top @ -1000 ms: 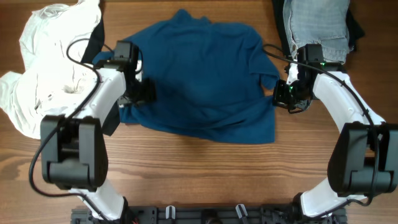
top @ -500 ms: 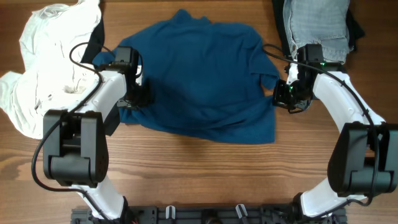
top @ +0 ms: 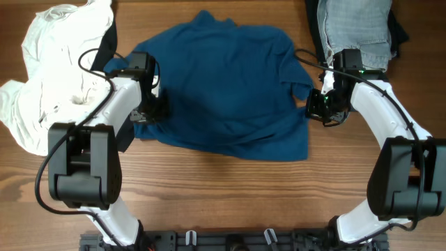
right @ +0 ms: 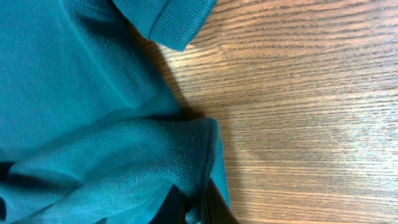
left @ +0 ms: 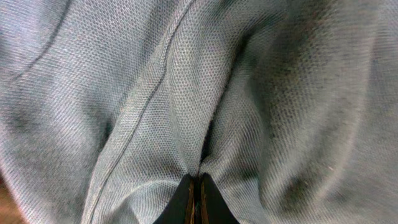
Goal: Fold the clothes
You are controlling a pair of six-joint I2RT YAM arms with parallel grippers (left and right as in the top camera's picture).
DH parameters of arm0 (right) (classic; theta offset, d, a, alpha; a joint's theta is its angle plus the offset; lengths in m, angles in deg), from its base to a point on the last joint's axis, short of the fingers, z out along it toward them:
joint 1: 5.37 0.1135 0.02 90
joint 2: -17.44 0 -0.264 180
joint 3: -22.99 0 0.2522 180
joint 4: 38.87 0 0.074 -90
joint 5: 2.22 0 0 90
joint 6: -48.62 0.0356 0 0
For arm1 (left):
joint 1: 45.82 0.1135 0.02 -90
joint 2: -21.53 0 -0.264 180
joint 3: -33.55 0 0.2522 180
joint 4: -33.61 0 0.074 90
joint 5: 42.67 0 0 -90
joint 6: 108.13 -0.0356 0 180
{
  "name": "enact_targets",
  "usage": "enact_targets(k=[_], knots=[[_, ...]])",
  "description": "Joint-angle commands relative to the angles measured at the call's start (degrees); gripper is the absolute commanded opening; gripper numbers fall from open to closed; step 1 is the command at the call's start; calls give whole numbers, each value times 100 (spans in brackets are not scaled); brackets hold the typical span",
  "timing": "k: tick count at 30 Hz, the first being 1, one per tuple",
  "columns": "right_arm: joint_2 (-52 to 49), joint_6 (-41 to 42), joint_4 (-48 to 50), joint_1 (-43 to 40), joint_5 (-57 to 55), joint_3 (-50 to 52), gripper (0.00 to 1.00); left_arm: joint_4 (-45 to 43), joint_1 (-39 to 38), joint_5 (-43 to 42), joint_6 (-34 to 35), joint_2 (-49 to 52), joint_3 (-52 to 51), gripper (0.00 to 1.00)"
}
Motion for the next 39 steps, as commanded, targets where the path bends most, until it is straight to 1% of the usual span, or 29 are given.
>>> enact_targets(k=[1,2,3,4,5,7,9,11,17,23,25,30,32,36,39], knots=[[-61,-114,-15,-9,-20,2,4,125,46,-37,-22,-345,293,10],[-61,-116,-15,-9,-20,2,4,122,46,-37,-22,-404,297,18],[-61,-111,-13,-9,-20,2,4,122,46,-37,-22,-466,297,30],[-61,-116,-13,-9,-20,2,4,122,46,-37,-24,-483,297,37],[-61,-114,-13,-9,-20,2,4,131,46,-37,-24,-485,297,38],[-61,-116,-13,-9,-22,4,4,173,46,-37,-24,-474,295,33],[-61,-116,-13,-9,-33,4,4,254,46,-37,-24,-468,295,33],[-61,-118,-13,-9,-44,4,4,315,46,-33,-28,-468,273,37],[-61,-212,-15,-9,-42,4,4,205,46,-35,-48,-393,-66,43],[-61,-247,-15,-9,-44,4,4,-177,46,-35,-48,-302,-317,43],[-61,-247,-17,-9,-42,4,4,-234,46,-39,-46,-293,-326,39],[-61,-249,-37,-9,-44,4,4,-256,46,-39,-46,-267,-339,35],[-61,-249,-37,-9,-42,4,5,-256,46,-50,-46,-225,-339,32],[-61,-249,-37,-9,-44,4,5,-258,46,-170,-46,-81,-339,30],[-61,-249,-35,-9,-44,4,5,-256,46,-168,-46,39,-339,25]])
